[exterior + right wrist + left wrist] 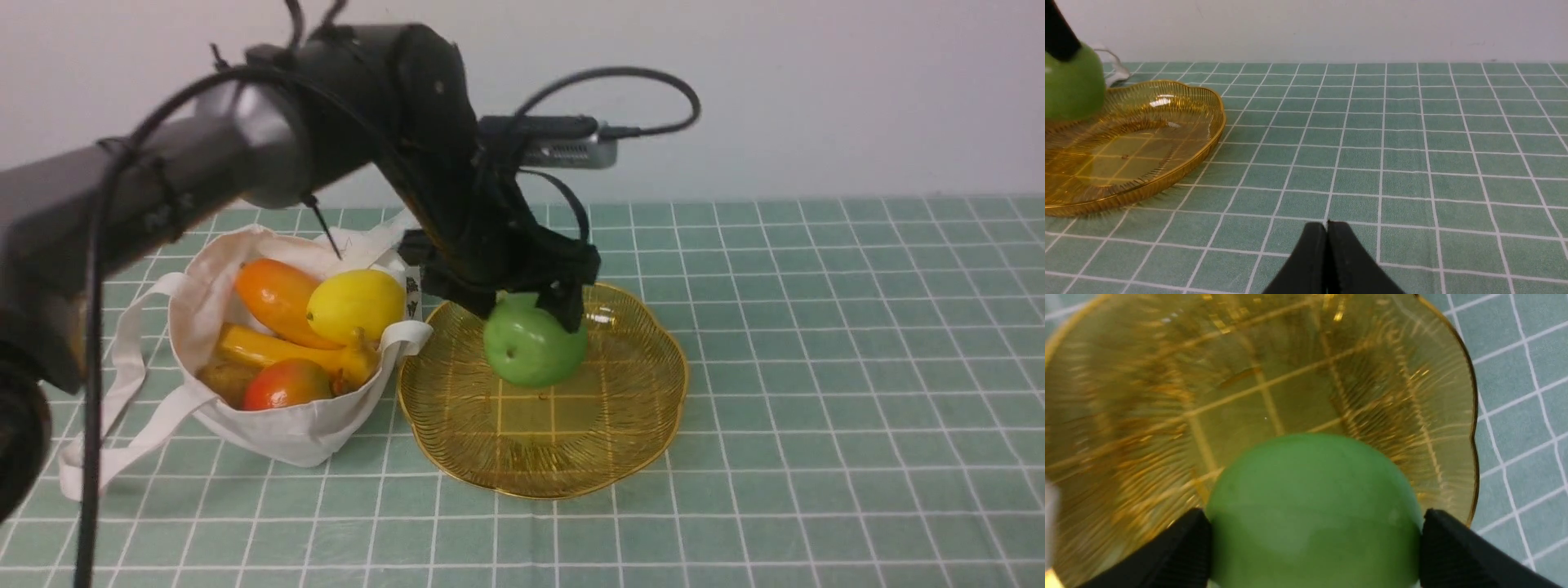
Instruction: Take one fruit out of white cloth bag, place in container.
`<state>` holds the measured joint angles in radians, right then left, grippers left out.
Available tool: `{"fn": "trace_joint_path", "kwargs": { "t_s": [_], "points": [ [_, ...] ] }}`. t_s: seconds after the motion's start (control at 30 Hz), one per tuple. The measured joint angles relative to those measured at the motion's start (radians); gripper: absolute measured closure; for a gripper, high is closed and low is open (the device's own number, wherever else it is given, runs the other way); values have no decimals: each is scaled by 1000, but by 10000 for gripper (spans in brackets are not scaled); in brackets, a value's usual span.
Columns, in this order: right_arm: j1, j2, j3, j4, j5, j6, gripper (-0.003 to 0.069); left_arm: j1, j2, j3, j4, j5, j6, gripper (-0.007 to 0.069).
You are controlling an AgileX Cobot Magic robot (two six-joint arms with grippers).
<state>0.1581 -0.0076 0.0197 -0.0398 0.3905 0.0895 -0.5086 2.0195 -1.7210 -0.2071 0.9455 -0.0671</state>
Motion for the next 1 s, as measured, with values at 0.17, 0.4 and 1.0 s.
{"fn": "trace_joint_path", "kwargs": {
  "t_s": [0.17, 0.4, 1.0],
  "points": [
    [0, 0, 0, 0, 0, 0, 674, -22, 32, 0, -5, -111, 7, 31],
    [0, 0, 0, 0, 0, 0, 674, -22, 37, 0, -4, -164, 9, -3],
    [0, 0, 0, 1, 0, 0, 674, -11, 9, -116, 21, -6, 8, 87]
  ]
}}
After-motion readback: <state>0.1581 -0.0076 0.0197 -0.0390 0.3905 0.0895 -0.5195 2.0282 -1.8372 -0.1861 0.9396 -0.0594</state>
